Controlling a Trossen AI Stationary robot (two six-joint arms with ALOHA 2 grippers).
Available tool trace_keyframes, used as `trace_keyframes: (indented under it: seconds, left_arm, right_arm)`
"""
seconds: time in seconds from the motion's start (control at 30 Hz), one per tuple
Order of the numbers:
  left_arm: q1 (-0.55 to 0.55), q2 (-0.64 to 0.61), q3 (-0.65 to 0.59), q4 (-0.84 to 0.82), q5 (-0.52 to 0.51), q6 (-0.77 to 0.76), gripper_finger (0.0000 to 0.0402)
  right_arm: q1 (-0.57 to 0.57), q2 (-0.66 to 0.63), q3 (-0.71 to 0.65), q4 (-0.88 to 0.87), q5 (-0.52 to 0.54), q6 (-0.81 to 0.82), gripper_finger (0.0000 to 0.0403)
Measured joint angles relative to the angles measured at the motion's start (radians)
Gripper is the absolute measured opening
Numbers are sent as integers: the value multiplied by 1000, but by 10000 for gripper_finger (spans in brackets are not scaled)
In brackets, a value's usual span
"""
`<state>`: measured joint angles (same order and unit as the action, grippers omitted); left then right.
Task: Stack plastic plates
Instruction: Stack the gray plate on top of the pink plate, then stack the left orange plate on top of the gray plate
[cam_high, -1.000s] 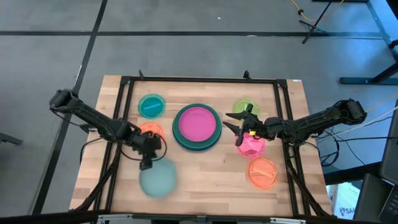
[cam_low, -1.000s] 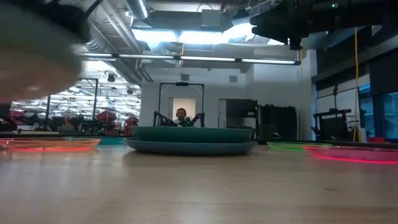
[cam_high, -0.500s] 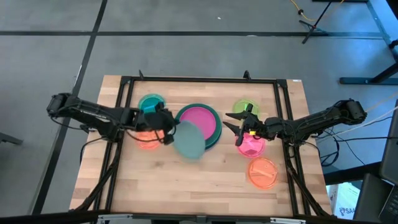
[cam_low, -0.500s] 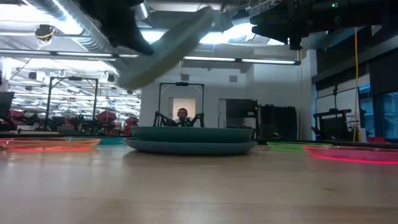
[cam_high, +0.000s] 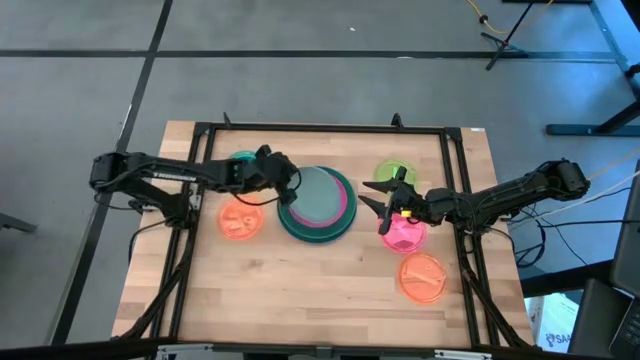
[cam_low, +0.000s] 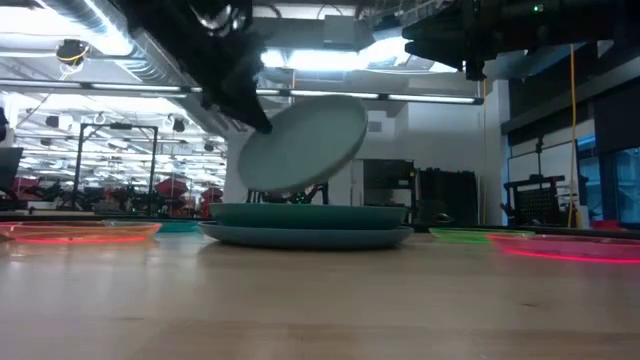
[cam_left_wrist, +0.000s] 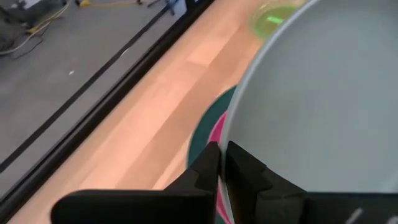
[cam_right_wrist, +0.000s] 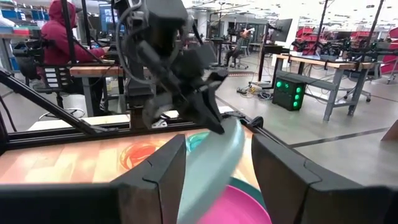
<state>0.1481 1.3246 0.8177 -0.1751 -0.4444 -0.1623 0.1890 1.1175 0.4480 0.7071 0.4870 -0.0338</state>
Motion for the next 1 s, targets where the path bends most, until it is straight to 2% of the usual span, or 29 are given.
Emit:
trace_keyframes:
  seconds: [0.27, 0.63, 0.83, 1.0]
  left_arm:
    - [45, 72, -1, 6, 44, -7, 23]
    - [39, 89, -1, -9, 110, 0, 105]
    - [-7, 13, 0, -134, 175, 12, 116]
    - [-125, -37, 0, -322, 201, -70, 117]
  right_arm:
    - [0, 0, 0, 0, 0, 0, 177]
    - [0, 0, 0, 0, 0, -1, 177]
    - [0, 0, 0, -1, 0, -1, 177]
    - [0, 0, 0, -4, 0, -1, 177]
